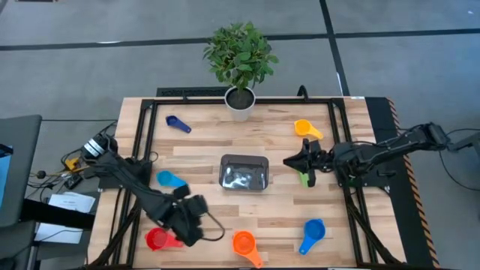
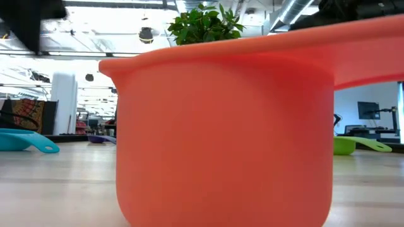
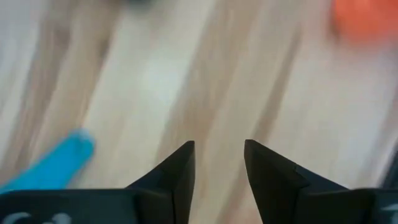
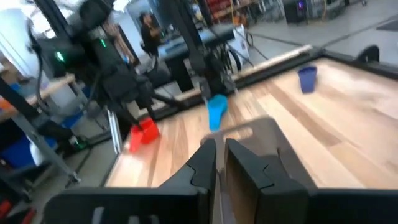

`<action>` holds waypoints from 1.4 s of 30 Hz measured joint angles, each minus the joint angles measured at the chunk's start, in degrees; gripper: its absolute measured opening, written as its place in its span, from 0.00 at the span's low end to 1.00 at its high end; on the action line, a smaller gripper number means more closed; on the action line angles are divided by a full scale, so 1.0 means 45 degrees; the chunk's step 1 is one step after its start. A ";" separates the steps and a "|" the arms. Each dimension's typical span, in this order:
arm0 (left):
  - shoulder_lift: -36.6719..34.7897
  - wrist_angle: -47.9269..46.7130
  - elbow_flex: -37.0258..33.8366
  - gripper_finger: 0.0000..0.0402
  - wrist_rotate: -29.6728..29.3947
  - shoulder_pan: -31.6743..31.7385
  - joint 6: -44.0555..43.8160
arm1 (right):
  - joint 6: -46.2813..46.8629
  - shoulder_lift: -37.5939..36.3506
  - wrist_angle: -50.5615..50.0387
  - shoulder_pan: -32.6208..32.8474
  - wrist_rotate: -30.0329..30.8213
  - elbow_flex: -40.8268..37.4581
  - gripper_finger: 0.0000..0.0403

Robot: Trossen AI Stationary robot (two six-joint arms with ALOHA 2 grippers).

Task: Nest measuring cups in basket
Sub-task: Stack the red measuring cup on the top of the orange measuring cup

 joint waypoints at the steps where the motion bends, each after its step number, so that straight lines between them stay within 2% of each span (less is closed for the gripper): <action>1: -0.0005 -0.0478 0.0058 0.31 0.0549 -0.0216 -0.0177 | 0.0000 -0.0003 -0.0096 0.0113 0.0068 0.0000 0.15; 4: 0.0005 -0.1272 -0.0061 0.29 0.1556 -0.0947 -0.0481 | 0.0000 0.0105 -0.0484 0.0452 0.0170 0.0000 0.15; 10: 0.0019 -0.1218 -0.0462 0.27 0.2825 -0.2125 -0.1774 | -0.0859 0.0539 -0.0592 0.0891 0.0195 0.0000 0.18; 14: 0.0019 -0.1606 -0.0462 0.27 0.2850 -0.2584 -0.2836 | -0.1010 0.1010 -0.0376 0.0763 0.0237 0.0000 0.26; 21: 0.0494 -0.2857 -0.0467 0.28 0.3134 -0.3591 -0.3148 | -0.0580 0.2380 0.0138 0.0407 0.0244 0.0000 0.42; 26: 0.0656 -0.3114 -0.0536 0.28 0.2757 -0.3990 -0.3880 | -0.0541 0.3480 0.1156 0.0432 0.0239 0.0000 0.48; 29: 0.0665 -0.2741 -0.0919 0.28 0.2662 -0.4051 -0.4137 | -0.0478 0.3927 0.1731 0.0435 0.0219 0.0000 0.49; 32: 0.0665 -0.1968 -0.1586 0.28 0.3099 -0.4066 -0.4073 | -0.0471 0.4154 0.2055 0.0457 0.0205 0.0000 0.48; 42: 0.0665 -0.0864 -0.2888 0.27 0.3131 -0.4055 -0.3630 | -0.0437 0.4125 0.2044 0.0542 0.0190 0.0000 0.46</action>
